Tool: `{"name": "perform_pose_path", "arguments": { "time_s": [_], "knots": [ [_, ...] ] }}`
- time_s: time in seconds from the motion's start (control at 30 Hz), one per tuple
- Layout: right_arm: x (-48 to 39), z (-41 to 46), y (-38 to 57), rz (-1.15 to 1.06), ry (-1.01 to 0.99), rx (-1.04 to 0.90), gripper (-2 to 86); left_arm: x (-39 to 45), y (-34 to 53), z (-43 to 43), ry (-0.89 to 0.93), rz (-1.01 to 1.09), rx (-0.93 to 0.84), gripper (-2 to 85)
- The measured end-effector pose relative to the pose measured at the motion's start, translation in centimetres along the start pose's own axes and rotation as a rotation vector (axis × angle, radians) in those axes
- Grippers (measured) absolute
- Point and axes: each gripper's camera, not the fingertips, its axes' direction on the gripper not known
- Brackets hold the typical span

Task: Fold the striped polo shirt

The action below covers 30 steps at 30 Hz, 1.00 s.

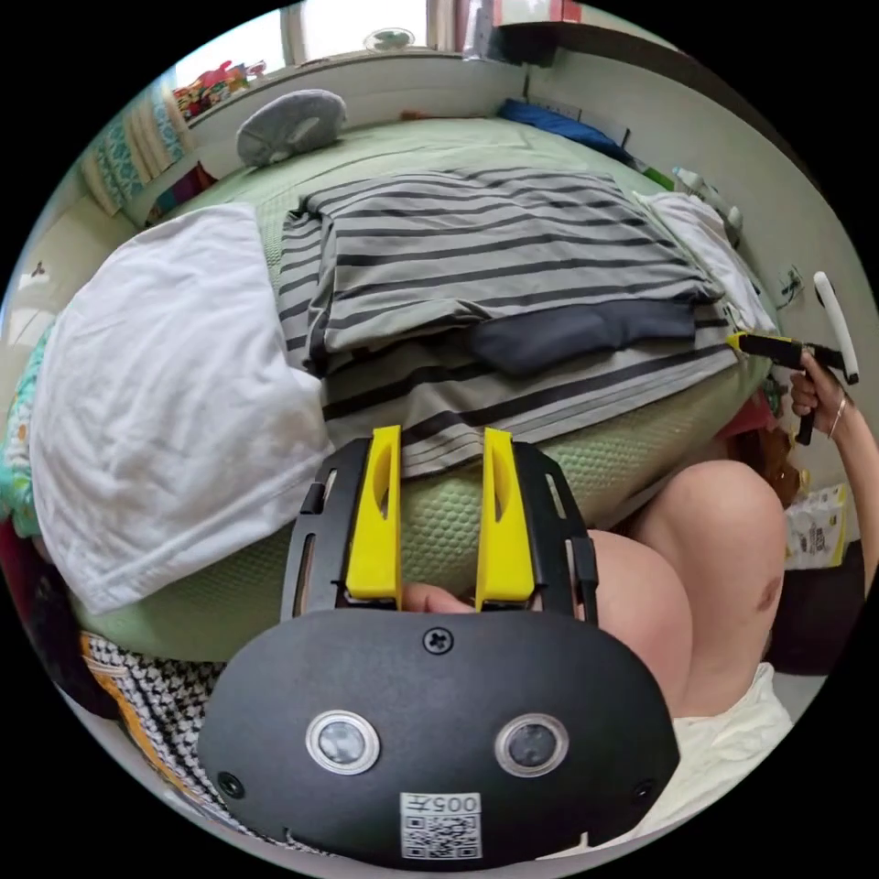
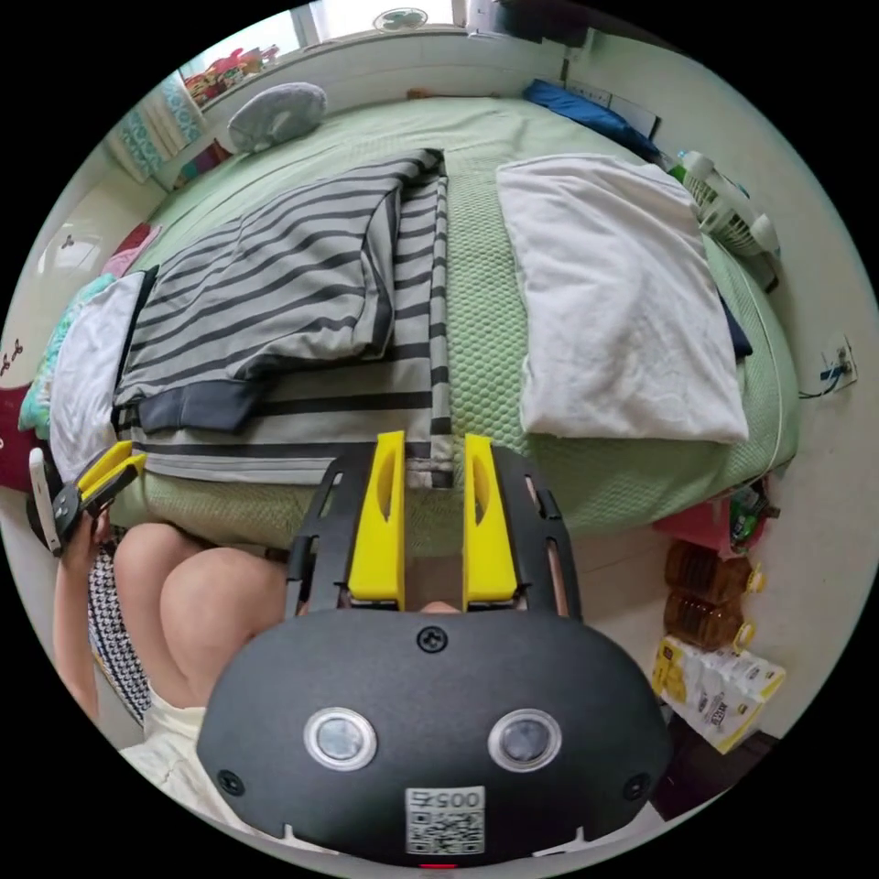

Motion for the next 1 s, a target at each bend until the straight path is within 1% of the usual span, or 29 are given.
{"name": "perform_pose_path", "arguments": {
  "time_s": [0.07, 0.13, 0.23, 0.3, 0.43, 0.6, 0.67, 0.77, 0.87, 0.93, 1.0],
  "knots": [
    [-0.3, -0.7, 0.1, -0.019, 0.028, -0.002, 0.2, -0.6, 0.6, -0.3, 0.033, -0.058, 0.006, 8.9],
    [-0.6, -1.8, 0.3, -0.072, 0.032, 0.004, -1.2, -0.8, 1.2, -0.8, 0.1, -0.068, -0.019, 4.2],
    [0.1, -3.4, 0.7, -0.113, 0.045, 0.02, -1.6, -0.6, 2.0, -1.9, 0.07, -0.057, -0.033, 3.5],
    [1.2, -4.5, 0.9, -0.095, 0.02, 0.027, -1.6, -0.3, 2.6, -2.6, 0.062, -0.038, -0.029, 3.5],
    [2.8, -6.2, 1.7, -0.076, 0.062, 0.035, -1.6, -0.1, 4.9, -3.9, 0.171, -0.014, -0.052, 4.8],
    [3.7, -5.5, 3.5, -0.025, 0.066, -0.012, -1.4, -1.0, 8.4, -4.4, 0.156, 0.004, -0.086, 4.9],
    [3.7, -5.7, 4.4, -0.018, 0.076, 0.0, -1.6, -1.9, 9.7, -5.0, 0.158, -0.025, -0.098, 4.6],
    [3.2, -6.6, 5.7, -0.042, 0.051, 0.021, -1.5, -3.9, 11.6, -6.6, 0.124, -0.065, -0.036, 5.6],
    [2.0, -7.4, 6.7, -0.077, 0.053, 0.042, -1.4, -6.1, 12.0, -6.5, 0.095, -0.135, -0.016, 9.5],
    [0.9, -7.6, 7.5, -0.104, 0.075, 0.041, -1.3, -7.6, 12.0, -4.7, 0.149, -0.208, -0.067, 11.6],
    [0.2, -7.6, 8.0, -0.116, 0.073, 0.029, -1.3, -8.1, 12.1, -3.1, 0.212, -0.242, -0.101, 11.6]
  ]
}}
